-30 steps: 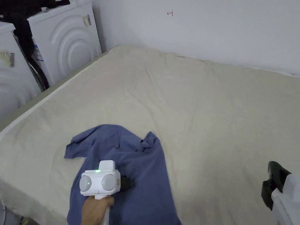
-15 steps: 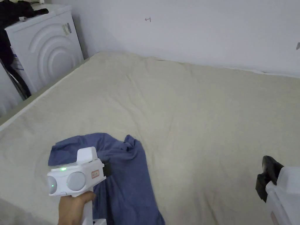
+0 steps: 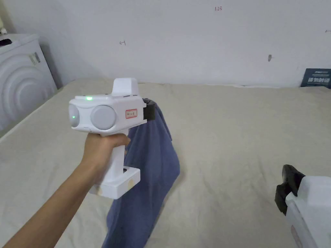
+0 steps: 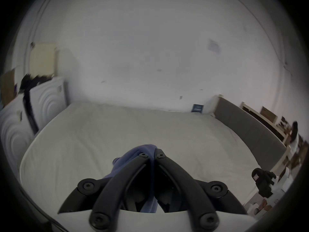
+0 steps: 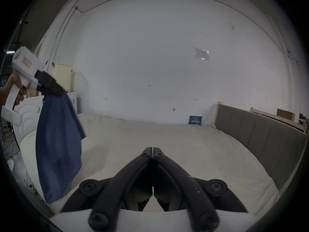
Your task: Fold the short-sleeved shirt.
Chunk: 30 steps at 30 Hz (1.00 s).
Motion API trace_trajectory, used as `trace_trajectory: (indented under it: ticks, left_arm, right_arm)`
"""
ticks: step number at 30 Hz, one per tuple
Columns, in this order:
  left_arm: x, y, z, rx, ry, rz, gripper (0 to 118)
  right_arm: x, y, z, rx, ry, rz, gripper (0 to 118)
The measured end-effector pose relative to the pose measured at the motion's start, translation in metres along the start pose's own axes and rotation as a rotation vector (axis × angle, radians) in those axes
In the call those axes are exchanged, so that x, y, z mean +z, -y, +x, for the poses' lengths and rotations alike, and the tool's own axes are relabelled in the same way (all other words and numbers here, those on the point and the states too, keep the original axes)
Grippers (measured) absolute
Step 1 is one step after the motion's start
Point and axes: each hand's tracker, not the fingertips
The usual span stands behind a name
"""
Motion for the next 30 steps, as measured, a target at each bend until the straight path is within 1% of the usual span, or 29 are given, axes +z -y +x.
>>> trace_trajectory:
  ticks: [2, 4, 7, 10, 14, 19, 24, 26, 28, 29, 30]
  left_arm:
    - [-0.011, -0.011, 0.032, -0.058, 0.048, 0.017, 3]
    - [-0.024, -0.015, 0.058, -0.072, 0.104, 0.011, 3]
    - [-0.045, -0.008, 0.096, -0.138, 0.15, -0.015, 3]
    - [-0.066, 0.013, 0.124, -0.141, 0.233, -0.09, 3]
    - [-0.103, 0.068, 0.142, -0.19, 0.295, -0.23, 3]
    - [-0.14, 0.167, 0.149, -0.238, 0.285, -0.466, 3]
    - [-0.167, 0.251, 0.14, -0.311, 0.175, -0.649, 3]
    - [-0.175, 0.273, 0.135, -0.326, 0.139, -0.708, 3]
    - [-0.175, 0.284, 0.135, -0.33, 0.136, -0.691, 4]
    - [-0.171, 0.281, 0.136, -0.329, 0.134, -0.662, 7]
    - [-0.169, 0.277, 0.138, -0.328, 0.139, -0.644, 20]
  right_arm:
    - [0.007, -0.001, 0.015, 0.001, 0.033, 0.006, 1]
    - [0.014, -0.001, 0.028, 0.002, 0.061, 0.01, 1]
    - [0.024, 0.0, 0.045, 0.005, 0.1, 0.012, 1]
    - [0.031, 0.003, 0.057, 0.009, 0.139, 0.002, 1]
    - [0.036, 0.01, 0.069, -0.006, 0.172, -0.017, 1]
    - [0.036, 0.02, 0.072, -0.006, 0.186, -0.045, 1]
    - [0.032, 0.031, 0.07, -0.007, 0.174, -0.083, 1]
    - [0.032, 0.034, 0.068, -0.007, 0.17, -0.095, 1]
    - [0.031, 0.036, 0.067, -0.01, 0.163, -0.104, 1]
    - [0.032, 0.036, 0.065, -0.007, 0.157, -0.108, 1]
    - [0.032, 0.036, 0.063, 0.0, 0.155, -0.11, 1]
